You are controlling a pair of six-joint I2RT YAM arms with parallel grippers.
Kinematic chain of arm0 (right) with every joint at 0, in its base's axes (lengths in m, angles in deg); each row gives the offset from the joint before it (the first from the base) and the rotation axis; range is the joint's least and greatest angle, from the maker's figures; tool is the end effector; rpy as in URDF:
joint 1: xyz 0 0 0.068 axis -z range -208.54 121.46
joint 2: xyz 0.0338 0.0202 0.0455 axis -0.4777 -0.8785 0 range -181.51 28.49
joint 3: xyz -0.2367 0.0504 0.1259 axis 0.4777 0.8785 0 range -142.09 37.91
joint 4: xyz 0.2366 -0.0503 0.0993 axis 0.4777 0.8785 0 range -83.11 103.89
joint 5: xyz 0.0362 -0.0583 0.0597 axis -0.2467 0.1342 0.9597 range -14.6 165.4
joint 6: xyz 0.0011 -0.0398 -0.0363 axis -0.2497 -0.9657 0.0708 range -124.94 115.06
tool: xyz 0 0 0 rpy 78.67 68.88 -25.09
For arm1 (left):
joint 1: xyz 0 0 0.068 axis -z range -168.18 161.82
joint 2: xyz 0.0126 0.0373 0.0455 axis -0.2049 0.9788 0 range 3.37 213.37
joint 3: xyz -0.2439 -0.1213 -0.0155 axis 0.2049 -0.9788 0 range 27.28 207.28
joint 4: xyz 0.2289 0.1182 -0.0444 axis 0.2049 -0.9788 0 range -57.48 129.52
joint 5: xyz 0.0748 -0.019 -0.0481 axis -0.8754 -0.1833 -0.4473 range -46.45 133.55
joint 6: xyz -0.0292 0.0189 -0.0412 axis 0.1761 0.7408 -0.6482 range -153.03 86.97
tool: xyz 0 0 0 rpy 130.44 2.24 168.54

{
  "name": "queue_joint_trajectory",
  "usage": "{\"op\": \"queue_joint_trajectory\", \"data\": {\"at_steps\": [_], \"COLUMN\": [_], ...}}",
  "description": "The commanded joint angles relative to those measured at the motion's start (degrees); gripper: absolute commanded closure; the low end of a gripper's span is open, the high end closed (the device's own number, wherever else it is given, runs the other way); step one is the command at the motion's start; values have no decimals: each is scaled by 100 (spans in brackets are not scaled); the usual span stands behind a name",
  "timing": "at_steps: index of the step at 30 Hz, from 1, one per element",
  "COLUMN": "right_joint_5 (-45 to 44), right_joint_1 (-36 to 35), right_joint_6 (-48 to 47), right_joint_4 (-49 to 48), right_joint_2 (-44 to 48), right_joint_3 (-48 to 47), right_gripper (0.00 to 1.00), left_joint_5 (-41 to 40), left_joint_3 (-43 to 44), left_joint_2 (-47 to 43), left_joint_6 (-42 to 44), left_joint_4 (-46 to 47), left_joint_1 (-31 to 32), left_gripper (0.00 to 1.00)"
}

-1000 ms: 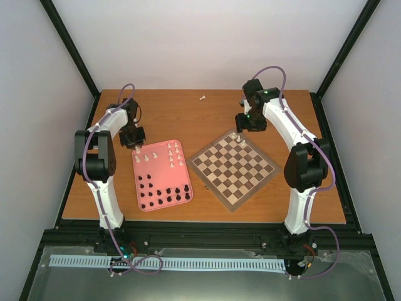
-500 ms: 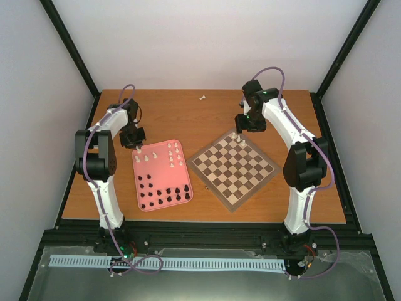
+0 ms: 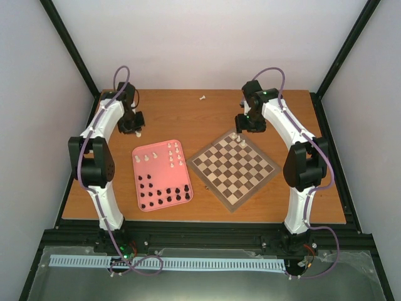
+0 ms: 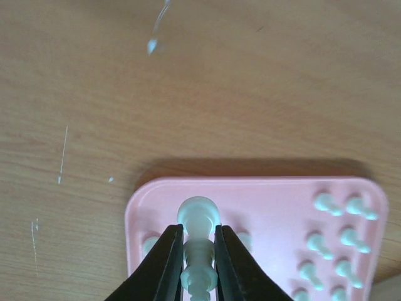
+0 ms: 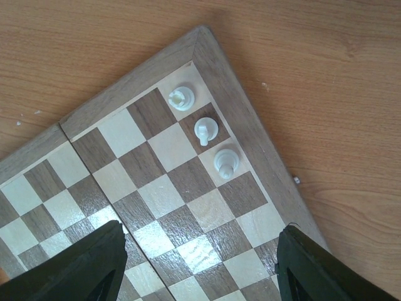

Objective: Set up the chess pieces on the board
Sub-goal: Pick up the chess piece from the storage box, then place the chess piece on the chessboard.

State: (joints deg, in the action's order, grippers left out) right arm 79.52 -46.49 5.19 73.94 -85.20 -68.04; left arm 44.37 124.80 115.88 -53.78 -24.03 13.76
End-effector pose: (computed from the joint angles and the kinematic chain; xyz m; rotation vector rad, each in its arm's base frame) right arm 0.3852 0.1275 0.2761 -0.2116 2.8874 0.1947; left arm 0.3947 -0.0138 0.2446 -0.4797 2.9080 -0.0787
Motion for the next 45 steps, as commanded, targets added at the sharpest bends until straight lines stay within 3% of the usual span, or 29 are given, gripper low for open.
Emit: {"op": "queue_joint_trajectory", "data": {"at_steps": [1, 12, 19, 35, 45], "right_joint_5": [-181, -284, -317, -69, -36], "right_joint_1": [72, 824, 1110, 1163, 1163], "right_joint_6": [200, 581, 577, 498, 485], "right_joint_4": [-51, -421, -599, -935, -996], "right_joint_2": [147, 665, 1203, 1868, 1977], "right_joint_3": [32, 853, 1557, 2518, 2691], "right_gripper": [34, 34, 33, 33, 33], "left_joint_5": [27, 723, 1047, 613, 485], "left_joint_3": [706, 1956, 3005, 3635, 3504], "left_joint_2": [-207, 624, 1467, 2505, 2518], "left_joint_6": [81, 107, 153, 176, 181], "left_joint_4": [-415, -804, -1045, -1187, -1134], "left_joint_1": [525, 2862, 3834, 4629, 4710], "left_gripper": [85, 84, 83, 81, 70]}}
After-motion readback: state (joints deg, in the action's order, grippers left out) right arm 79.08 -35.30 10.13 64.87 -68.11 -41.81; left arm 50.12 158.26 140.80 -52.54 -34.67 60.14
